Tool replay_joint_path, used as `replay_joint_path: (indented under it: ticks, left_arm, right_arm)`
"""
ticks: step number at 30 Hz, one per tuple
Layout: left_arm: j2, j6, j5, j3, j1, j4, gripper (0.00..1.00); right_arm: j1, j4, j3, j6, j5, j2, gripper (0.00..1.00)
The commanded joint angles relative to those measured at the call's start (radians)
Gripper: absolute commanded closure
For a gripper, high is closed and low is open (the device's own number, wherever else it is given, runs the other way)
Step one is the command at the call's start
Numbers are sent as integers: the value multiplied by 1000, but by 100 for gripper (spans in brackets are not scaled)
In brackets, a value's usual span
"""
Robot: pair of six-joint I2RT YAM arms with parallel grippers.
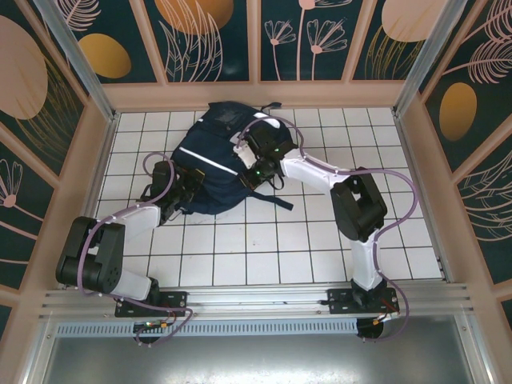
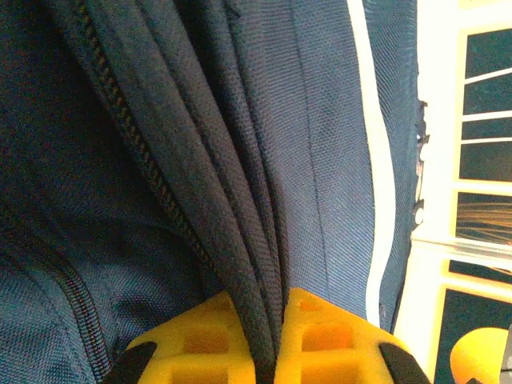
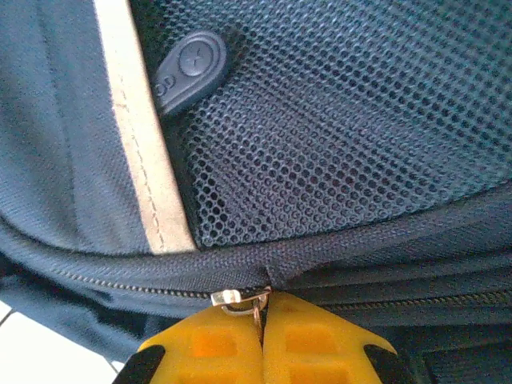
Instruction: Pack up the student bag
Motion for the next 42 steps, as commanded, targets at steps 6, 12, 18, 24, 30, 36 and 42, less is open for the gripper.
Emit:
replay_joint_path:
  ticks: [6, 12, 18, 24, 30, 36, 42]
  left_arm:
    - [-12, 74, 10, 5, 26, -71, 100]
    - [-15, 152, -27, 86, 25, -166, 22]
    - [-41, 355, -224, 273, 25, -381, 1]
    - [-57, 590, -666, 360, 25, -487, 1]
    - [-76, 818, -1026, 177, 27, -254, 1]
    - [-128, 916, -1066, -42, 46, 45, 1]
    - [-120, 1049, -989, -192, 89, 374, 1]
  right_arm:
    - [-17, 51, 37, -42, 559, 16, 100]
    - [-20, 131, -40, 4, 331, -63, 43]
    - [-119, 310, -302, 101, 256, -269, 6]
    - [-328, 589, -631, 233, 426, -465, 8]
    - [-475, 1098, -971, 100, 497, -520, 9]
    - [-548, 1378, -1105, 47, 510, -509, 7]
    - [-628, 1602, -1247, 119, 432, -487, 6]
